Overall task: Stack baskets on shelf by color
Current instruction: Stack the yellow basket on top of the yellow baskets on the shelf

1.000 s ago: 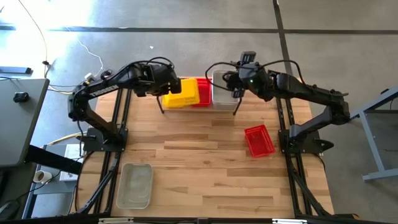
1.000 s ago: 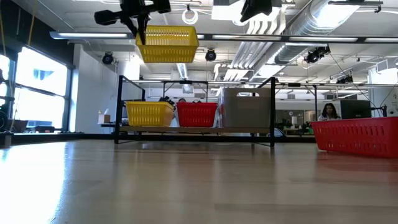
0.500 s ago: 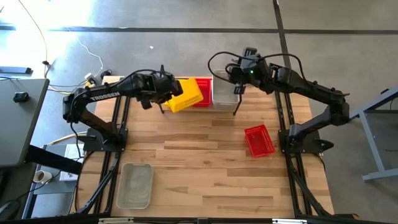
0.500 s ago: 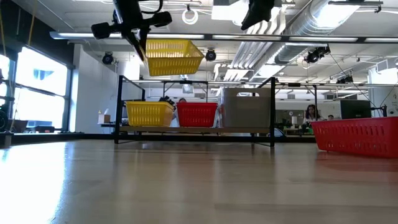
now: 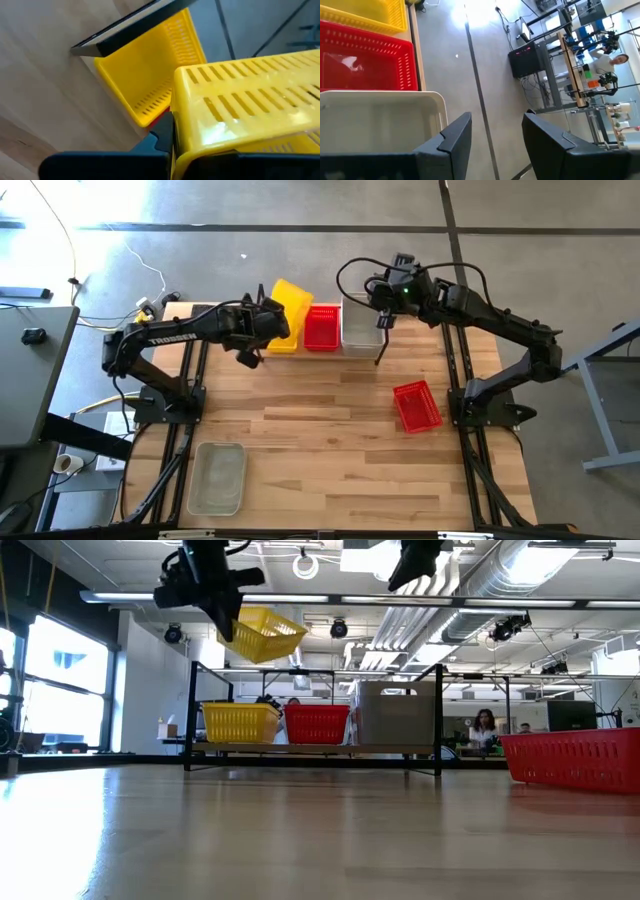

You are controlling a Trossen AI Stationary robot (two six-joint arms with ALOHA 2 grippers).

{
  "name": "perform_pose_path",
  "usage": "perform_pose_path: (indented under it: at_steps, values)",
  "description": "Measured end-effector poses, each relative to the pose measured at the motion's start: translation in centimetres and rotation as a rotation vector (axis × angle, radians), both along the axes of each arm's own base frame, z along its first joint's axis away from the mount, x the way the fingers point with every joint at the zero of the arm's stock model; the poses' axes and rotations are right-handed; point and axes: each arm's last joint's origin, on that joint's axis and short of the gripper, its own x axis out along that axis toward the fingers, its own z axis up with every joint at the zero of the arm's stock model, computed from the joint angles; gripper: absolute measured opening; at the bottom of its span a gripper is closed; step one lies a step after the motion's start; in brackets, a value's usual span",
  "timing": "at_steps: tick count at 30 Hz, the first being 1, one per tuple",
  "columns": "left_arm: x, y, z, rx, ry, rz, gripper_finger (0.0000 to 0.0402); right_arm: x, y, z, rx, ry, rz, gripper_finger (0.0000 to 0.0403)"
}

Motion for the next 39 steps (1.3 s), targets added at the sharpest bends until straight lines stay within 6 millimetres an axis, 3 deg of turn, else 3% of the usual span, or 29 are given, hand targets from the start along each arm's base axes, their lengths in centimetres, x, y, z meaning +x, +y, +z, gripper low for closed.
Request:
perform_pose_path:
  at_steps: [14, 39]
  values:
    - [3.0, 4.5, -2.3, 0.051, -0.157, 0.149, 0.0007, 0.0, 0.0, 0.0, 0.0, 0.0, -0.001, 0.0161]
    - [1.2, 3.6, -3.8, -0.135, 0.073, 0.14, 0.0007, 0.0, 0.0, -0.1, 0.02, -0.016, -0.018, 0.0161]
